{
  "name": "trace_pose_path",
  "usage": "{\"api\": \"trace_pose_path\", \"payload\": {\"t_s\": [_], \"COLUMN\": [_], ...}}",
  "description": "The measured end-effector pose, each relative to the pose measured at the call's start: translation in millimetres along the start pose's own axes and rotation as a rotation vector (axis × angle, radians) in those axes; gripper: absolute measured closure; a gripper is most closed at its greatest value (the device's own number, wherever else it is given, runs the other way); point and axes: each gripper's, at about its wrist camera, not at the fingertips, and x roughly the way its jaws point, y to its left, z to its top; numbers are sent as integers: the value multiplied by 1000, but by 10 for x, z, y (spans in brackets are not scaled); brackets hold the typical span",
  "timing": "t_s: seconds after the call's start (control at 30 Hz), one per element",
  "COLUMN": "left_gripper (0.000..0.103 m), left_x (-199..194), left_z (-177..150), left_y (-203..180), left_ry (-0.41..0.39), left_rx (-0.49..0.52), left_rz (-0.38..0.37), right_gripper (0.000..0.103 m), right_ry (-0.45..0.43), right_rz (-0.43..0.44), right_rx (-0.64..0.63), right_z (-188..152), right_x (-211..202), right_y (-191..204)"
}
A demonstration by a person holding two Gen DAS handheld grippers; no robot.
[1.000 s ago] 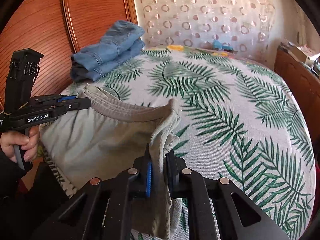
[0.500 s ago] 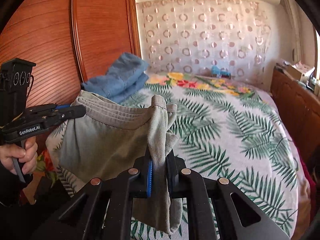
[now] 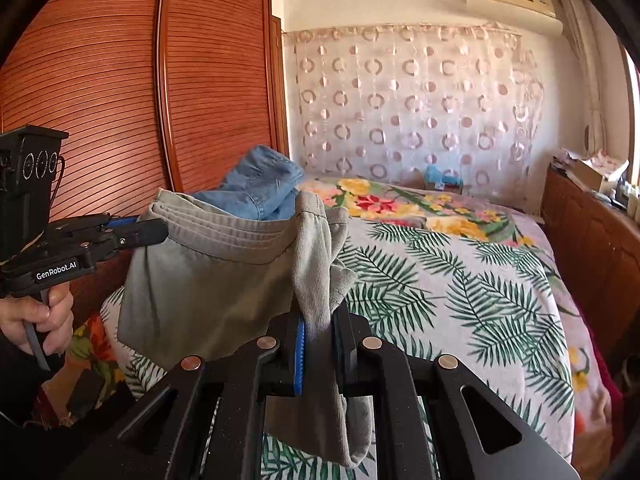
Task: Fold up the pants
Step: 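Lift the folded grey pants with both tools and carry them toward the jeans stack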
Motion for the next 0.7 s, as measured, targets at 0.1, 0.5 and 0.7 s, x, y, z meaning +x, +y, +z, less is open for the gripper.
{"api": "trace_pose_path", "payload": {"t_s": [0.1,0.5,0.7], "left_gripper": [87,87,87], "left_x": [30,189,265], "left_z": [-8,65,229], "left_y": [104,567,776], "left_ry": [-1,-2,-18], "left_rx": [-14,-64,-67], "left_rz": [16,76,104], "right_gripper": [92,92,92], "right_ry": [4,22,19], "right_rz": [10,43,46], "right_rx": [-18,-107,-152], "right_z": [41,367,710], "right_x": [135,761,1094], "right_y": [20,119,111]}}
